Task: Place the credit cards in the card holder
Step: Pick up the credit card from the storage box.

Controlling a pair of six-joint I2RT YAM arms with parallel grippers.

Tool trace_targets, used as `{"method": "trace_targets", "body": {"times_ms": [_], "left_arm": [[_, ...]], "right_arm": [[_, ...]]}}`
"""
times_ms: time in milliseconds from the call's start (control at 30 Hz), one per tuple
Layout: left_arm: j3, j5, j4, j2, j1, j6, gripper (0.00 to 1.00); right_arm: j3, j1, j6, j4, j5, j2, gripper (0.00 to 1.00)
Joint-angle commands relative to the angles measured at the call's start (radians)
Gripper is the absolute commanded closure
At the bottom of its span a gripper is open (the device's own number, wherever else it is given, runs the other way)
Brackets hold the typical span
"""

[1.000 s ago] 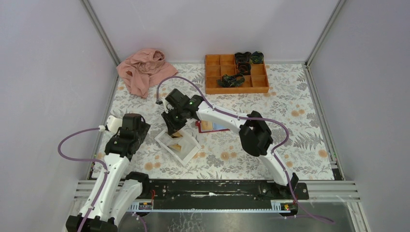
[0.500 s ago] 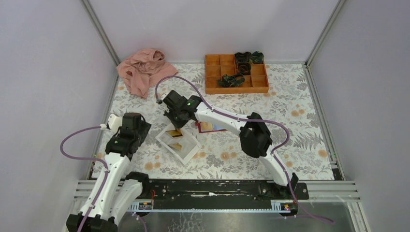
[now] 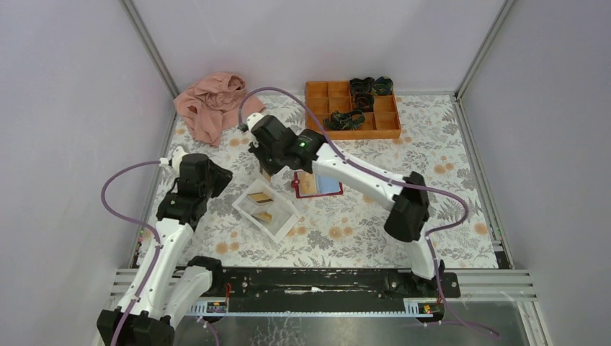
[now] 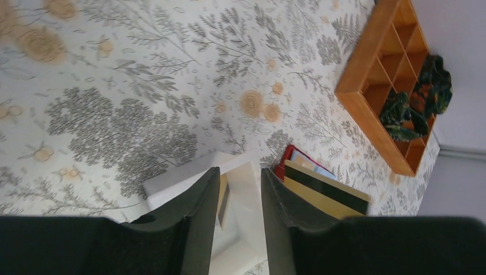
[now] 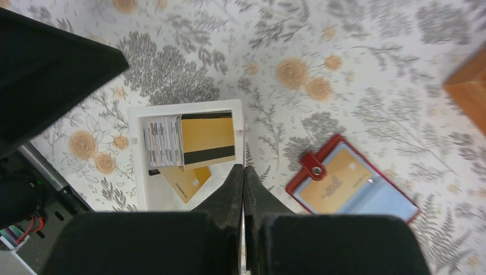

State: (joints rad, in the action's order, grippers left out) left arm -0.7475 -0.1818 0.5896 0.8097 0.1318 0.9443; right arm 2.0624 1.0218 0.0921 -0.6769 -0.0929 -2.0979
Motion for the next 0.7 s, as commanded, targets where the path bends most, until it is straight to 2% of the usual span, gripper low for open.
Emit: {"method": "trace_targets", "body": {"times_ms": [0,200,300,467,667], "left_arm": [[-0.044,0.096,-0.132,0.042,0.056,-0.084,0.63],[-0.13,0.003,-0.173,0.191,0.29,-0.124,0.72],[-0.192,-0.016,-0.196,0.314,0.391,-0.134,0.76],[-0.26,-0.044,-0.225,0.487,0.472,-0.123,0.83],[-0.273,-0.047,-0.222,0.641,0.48,-0.096,0.94]], "right_arm": [[-0.024,-0.02,0.015,0.008,-0.102,0.127,1.0],[-0.166,-0.107,0.042,0.052,-0.16,0.245,1.0],[-0.229,-0.158,0.044,0.061,-0.172,0.285,1.0],[-0.361,-0.225,0.062,0.112,-0.175,0.368,1.0],[-0.457,-0.275,0.072,0.14,-0.169,0.423,1.0]]}}
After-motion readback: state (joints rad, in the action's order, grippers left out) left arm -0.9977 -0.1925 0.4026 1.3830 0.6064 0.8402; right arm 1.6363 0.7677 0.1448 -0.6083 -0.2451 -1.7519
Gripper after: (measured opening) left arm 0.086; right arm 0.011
